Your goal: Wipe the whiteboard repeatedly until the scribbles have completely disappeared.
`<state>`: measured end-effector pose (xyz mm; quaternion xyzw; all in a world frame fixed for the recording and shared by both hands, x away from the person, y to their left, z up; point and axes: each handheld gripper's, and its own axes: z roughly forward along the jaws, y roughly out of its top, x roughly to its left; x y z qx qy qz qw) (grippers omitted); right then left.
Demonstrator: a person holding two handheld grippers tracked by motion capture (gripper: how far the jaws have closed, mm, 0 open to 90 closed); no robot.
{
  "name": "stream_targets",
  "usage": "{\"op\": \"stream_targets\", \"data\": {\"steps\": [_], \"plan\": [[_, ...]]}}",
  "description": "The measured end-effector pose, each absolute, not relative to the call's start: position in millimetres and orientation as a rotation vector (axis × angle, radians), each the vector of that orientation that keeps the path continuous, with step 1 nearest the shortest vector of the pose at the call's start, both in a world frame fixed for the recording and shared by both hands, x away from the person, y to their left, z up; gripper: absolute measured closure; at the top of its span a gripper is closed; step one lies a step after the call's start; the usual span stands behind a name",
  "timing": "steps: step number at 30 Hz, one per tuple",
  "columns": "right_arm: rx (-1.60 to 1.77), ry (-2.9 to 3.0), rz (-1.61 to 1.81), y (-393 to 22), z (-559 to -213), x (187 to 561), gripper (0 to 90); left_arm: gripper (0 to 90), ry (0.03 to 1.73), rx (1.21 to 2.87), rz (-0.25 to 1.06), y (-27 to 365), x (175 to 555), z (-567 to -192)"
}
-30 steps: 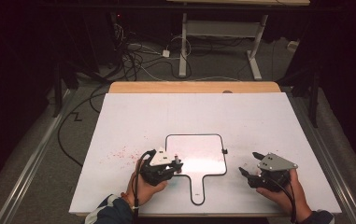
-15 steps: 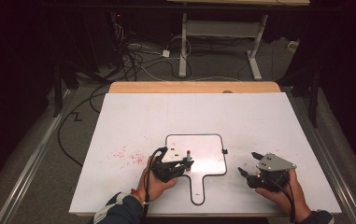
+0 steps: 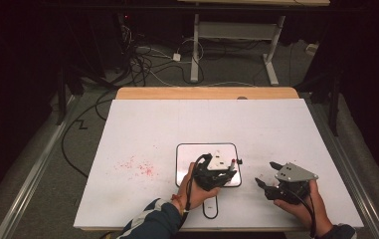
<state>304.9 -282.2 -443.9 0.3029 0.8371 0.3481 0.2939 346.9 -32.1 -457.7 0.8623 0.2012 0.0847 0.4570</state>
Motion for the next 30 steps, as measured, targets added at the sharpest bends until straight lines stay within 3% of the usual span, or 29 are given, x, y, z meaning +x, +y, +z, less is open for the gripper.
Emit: {"op": "stream_targets", "data": {"steps": [8,15,30], "plan": [[0.810,2.224,0.931,-285,-443,303,29.2,79.1,0.469,2.150,0.218,-36,352,-456],[0.816,2.221,0.929,-285,-443,303,29.2,79.1,0.530,2.130,0.179,0,352,-458],[0.817,2.218,0.922,-284,-443,303,29.2,79.1,0.692,2.118,0.277,80,359,-458]]}}
